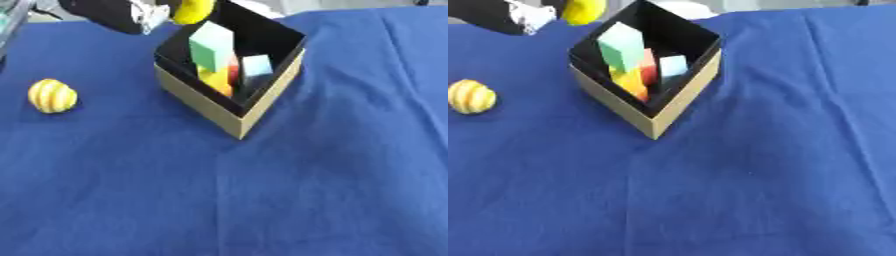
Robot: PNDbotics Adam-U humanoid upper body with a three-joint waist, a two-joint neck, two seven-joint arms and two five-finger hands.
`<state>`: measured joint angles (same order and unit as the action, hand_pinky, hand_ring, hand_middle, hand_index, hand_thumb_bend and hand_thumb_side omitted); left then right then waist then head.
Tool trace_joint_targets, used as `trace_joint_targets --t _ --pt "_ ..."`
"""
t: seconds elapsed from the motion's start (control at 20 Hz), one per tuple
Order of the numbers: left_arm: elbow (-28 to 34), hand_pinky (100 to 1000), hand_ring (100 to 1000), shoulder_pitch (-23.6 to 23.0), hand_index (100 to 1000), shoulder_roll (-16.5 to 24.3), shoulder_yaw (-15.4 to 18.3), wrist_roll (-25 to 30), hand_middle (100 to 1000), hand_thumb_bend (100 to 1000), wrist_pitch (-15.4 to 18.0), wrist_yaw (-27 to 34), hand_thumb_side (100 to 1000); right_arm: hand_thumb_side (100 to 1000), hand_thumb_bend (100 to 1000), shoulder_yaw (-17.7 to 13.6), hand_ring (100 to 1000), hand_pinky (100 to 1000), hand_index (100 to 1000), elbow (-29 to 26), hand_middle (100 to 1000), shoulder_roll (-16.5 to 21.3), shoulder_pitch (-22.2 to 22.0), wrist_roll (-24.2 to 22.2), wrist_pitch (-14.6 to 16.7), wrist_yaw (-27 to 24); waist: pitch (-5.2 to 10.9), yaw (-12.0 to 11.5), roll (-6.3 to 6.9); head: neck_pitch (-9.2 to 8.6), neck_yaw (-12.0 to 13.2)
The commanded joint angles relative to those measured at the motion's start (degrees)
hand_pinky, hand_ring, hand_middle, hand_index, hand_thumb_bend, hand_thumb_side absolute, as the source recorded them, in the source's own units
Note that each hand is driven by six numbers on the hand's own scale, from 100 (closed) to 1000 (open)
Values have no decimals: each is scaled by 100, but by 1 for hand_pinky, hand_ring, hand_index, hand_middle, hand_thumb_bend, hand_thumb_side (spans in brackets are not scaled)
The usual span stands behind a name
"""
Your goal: Pick up objects on the table and place them in the box.
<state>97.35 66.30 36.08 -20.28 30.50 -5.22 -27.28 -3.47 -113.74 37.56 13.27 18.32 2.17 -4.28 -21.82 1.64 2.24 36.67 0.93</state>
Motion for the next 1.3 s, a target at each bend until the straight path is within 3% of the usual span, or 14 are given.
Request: trace_joint_targets --t 0.05,0.4,0.65,1.05,1.2,1.3 --pt "-404 755 685 435 688 -364 29 -87 602 100 87 -187 100 751 100 -19 846 844 826 -85 734 98 99 -35 13 -71 82 43 -2 -129 24" --pt "-1405 789 710 809 702 -1326 2 -209 619 100 359 -720 100 755 100 -8 845 844 825 -85 733 78 192 -54 25 -97 -37 182 37 -236 81" --pt "-2112 810 733 827 714 -1587 -1 -265 641 100 691 -1138 135 757 100 -3 845 843 825 -85 733 43 222 -48 18 -123 -91 253 54 -273 96" --pt "-2949 863 820 882 821 -1723 55 -211 763 196 1250 -1586 288 760 100 -8 844 842 824 -85 732 -4 221 -34 9 -149 -122 296 60 -273 115" --pt "-3008 882 857 890 870 -1723 83 -156 814 287 1321 -1684 479 759 100 -14 844 842 823 -85 731 -14 214 -28 4 -154 -108 292 63 -262 103" --pt "-3000 885 866 892 880 -1720 106 -126 829 299 1345 -1691 521 760 100 -16 844 842 823 -85 731 -23 209 -26 2 -161 -96 288 64 -252 96"
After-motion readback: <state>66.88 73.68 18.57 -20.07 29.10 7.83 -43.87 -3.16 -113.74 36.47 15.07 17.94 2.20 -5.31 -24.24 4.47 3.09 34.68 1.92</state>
